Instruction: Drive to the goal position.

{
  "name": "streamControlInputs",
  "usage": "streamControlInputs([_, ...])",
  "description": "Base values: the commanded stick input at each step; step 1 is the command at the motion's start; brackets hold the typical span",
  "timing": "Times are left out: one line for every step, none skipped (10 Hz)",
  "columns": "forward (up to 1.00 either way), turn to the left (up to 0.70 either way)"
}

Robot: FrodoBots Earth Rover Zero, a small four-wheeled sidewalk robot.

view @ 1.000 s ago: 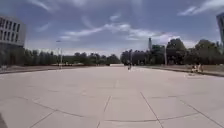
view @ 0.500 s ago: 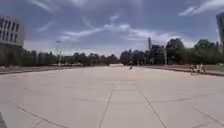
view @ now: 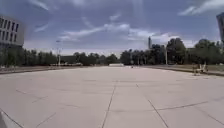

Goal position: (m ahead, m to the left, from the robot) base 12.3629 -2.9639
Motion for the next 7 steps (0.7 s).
streamControlInputs([0.56, 0.00])
streamControlInputs([0.56, 0.00])
streamControlInputs([0.56, 0.00])
streamControlInputs([0.56, 0.00])
streamControlInputs([0.56, 0.00])
streamControlInputs([0.56, 0.00])
streamControlInputs([0.56, 0.00])
